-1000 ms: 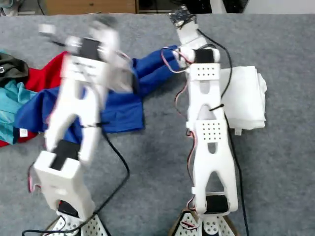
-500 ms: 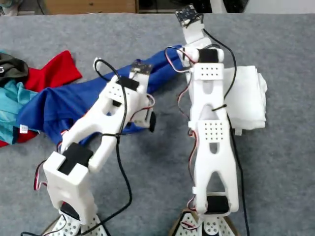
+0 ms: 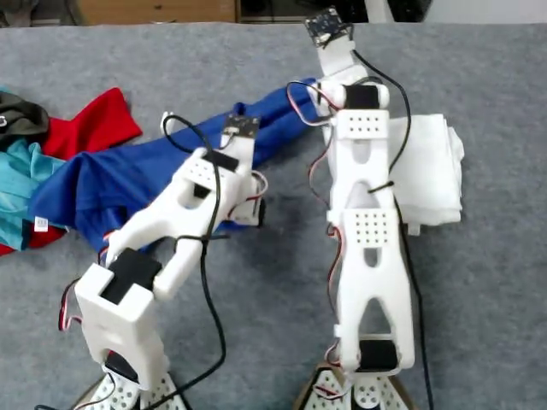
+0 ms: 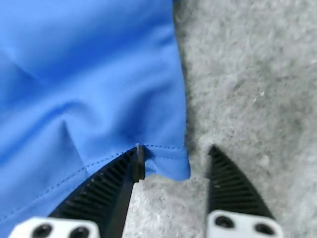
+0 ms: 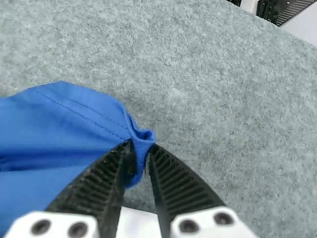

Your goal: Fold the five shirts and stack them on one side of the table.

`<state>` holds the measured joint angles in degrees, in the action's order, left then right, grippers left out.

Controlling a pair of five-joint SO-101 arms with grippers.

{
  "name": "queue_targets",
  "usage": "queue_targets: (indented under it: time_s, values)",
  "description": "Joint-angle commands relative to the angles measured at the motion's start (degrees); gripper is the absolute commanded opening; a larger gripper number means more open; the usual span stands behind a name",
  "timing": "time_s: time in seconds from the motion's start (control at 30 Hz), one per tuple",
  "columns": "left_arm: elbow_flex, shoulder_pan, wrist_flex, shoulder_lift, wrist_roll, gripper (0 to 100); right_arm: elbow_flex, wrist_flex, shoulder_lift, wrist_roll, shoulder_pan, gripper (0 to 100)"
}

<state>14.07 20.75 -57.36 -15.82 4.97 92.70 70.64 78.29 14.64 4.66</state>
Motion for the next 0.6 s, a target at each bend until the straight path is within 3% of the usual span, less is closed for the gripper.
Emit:
queue_targets:
  time_s: [0.0,0.3,0.57]
  values:
    - [0.4,-0.2,2.6,2.0,0.4,12,2.8,-1.1,-4.8,-0.4,-1.0,0.2]
    - [-2.3,-5.1,-0.4,2.6,0.4,2,2.8,-1.1,-4.7,-0.3,-1.0,0.2]
    - [-23.4,-11.1,-23.5,2.7,0.3,2,2.9,3.7,-8.7,-0.6,-0.1,0.2]
